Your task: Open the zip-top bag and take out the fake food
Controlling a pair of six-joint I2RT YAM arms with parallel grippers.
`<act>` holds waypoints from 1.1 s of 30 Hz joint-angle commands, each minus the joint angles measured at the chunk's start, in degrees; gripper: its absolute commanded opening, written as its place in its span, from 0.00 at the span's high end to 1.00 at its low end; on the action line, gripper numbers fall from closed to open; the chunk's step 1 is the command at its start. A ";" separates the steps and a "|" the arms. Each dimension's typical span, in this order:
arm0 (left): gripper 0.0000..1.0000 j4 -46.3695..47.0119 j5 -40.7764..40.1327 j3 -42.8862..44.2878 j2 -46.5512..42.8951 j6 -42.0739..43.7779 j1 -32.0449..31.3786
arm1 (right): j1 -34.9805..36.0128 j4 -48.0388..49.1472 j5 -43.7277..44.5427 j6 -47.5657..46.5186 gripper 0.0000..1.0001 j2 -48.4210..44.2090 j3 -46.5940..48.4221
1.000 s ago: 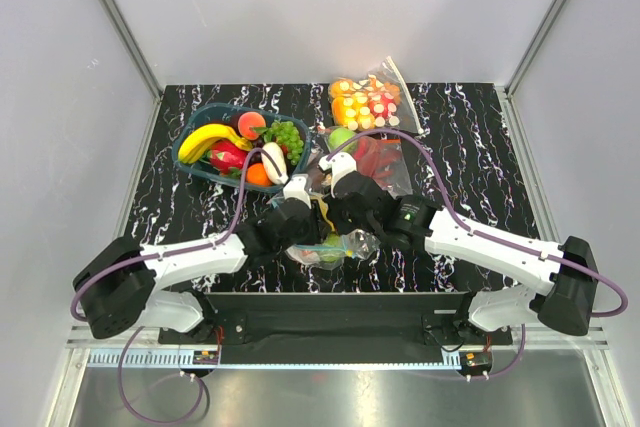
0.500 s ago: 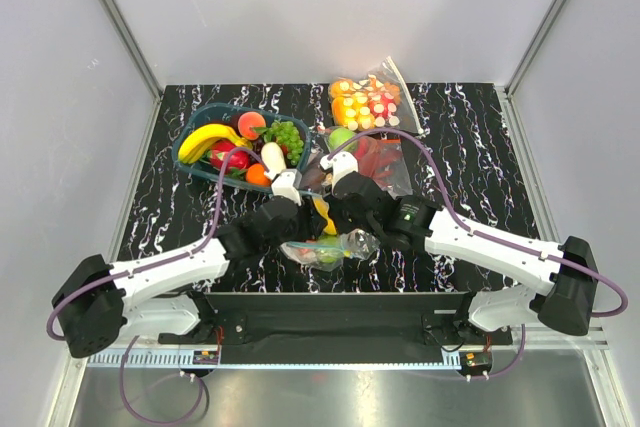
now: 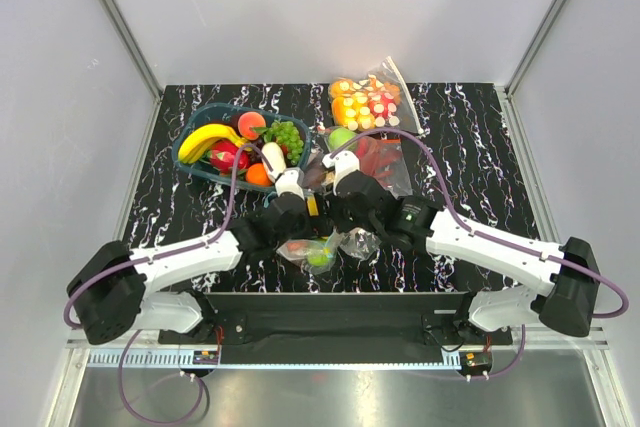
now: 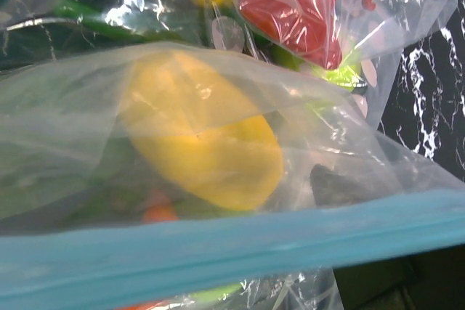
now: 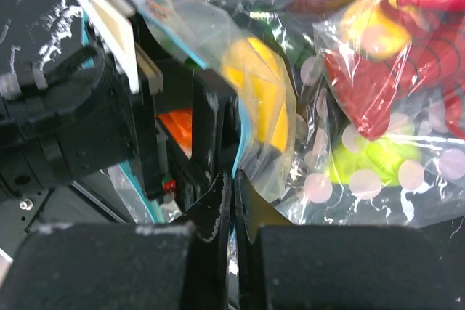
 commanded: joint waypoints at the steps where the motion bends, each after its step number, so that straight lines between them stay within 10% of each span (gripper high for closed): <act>1: 0.01 6.70 -3.79 2.22 3.50 -1.61 0.83 | 1.06 5.28 -8.03 2.48 0.95 -1.79 -1.56; 8: 0.07 7.14 -2.91 3.55 9.05 -1.26 1.01 | 0.97 6.95 -9.27 3.63 0.95 -3.10 -3.58; 16: 0.61 5.57 -0.28 3.64 3.61 0.93 0.92 | 0.97 2.48 -3.65 2.67 0.95 -3.28 -2.80; 33: 0.62 -11.75 9.75 4.95 -15.63 6.03 0.92 | 0.97 -3.68 6.64 3.89 0.96 -0.73 2.48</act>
